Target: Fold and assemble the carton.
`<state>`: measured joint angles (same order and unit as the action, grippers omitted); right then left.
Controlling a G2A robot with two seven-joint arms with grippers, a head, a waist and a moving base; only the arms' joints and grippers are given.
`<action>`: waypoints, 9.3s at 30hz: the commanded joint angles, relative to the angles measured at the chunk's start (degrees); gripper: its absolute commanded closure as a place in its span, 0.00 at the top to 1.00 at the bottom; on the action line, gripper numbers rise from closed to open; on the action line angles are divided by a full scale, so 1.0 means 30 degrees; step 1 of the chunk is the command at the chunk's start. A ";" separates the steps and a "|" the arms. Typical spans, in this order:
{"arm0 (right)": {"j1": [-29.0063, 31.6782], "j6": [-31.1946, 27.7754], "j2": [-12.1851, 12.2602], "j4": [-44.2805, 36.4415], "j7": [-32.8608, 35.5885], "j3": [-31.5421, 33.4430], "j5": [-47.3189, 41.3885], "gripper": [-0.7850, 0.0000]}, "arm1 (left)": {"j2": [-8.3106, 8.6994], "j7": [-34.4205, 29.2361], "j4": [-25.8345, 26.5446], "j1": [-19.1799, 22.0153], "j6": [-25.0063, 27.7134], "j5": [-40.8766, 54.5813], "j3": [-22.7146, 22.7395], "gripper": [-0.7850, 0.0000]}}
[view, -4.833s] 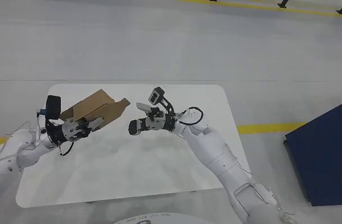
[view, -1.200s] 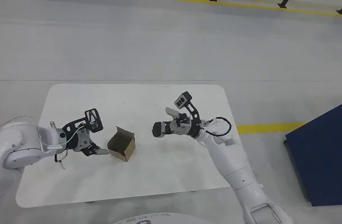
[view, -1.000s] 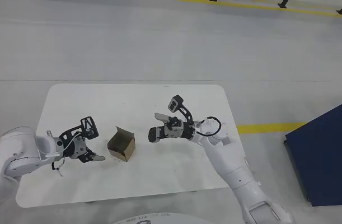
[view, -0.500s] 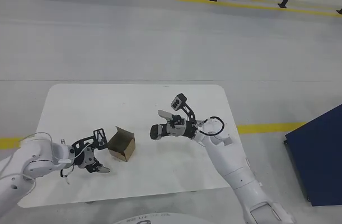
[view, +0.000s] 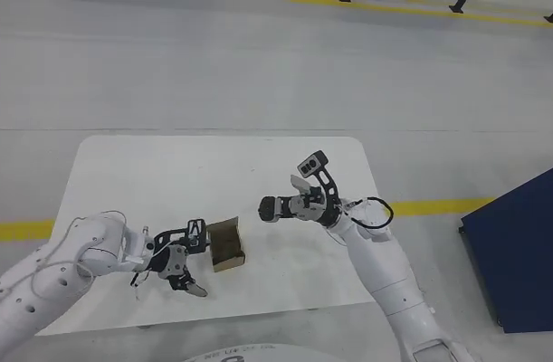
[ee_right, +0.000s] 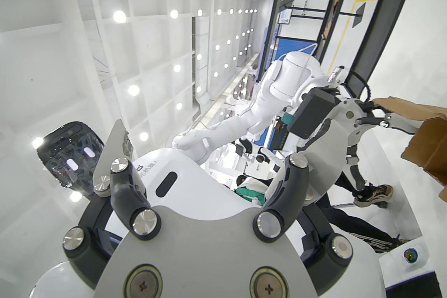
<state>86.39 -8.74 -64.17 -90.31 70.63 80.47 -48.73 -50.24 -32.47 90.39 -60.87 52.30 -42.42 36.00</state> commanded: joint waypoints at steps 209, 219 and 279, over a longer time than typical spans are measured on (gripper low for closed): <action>-0.0124 2.2248 -0.4455 -0.4779 -1.3207 -0.8562 2.8491 0.00 | 0.1852 0.6050 0.0088 -0.2669 0.1694 -0.0624 0.6497 1.00; -0.0476 2.1794 -0.4499 -0.4294 -1.3148 -0.9247 2.8851 0.00 | 0.1852 0.6050 0.0088 -0.2669 0.1694 -0.0624 0.6497 1.00; -0.3840 1.8010 -0.6974 0.0684 -0.4551 -0.8154 3.3834 0.00 | 0.1852 0.6050 0.0088 -0.2669 0.1694 -0.0624 0.6497 1.00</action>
<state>75.26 45.97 -85.22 -88.29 55.42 56.23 52.27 -44.68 -14.32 90.65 -68.88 57.39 -44.29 55.49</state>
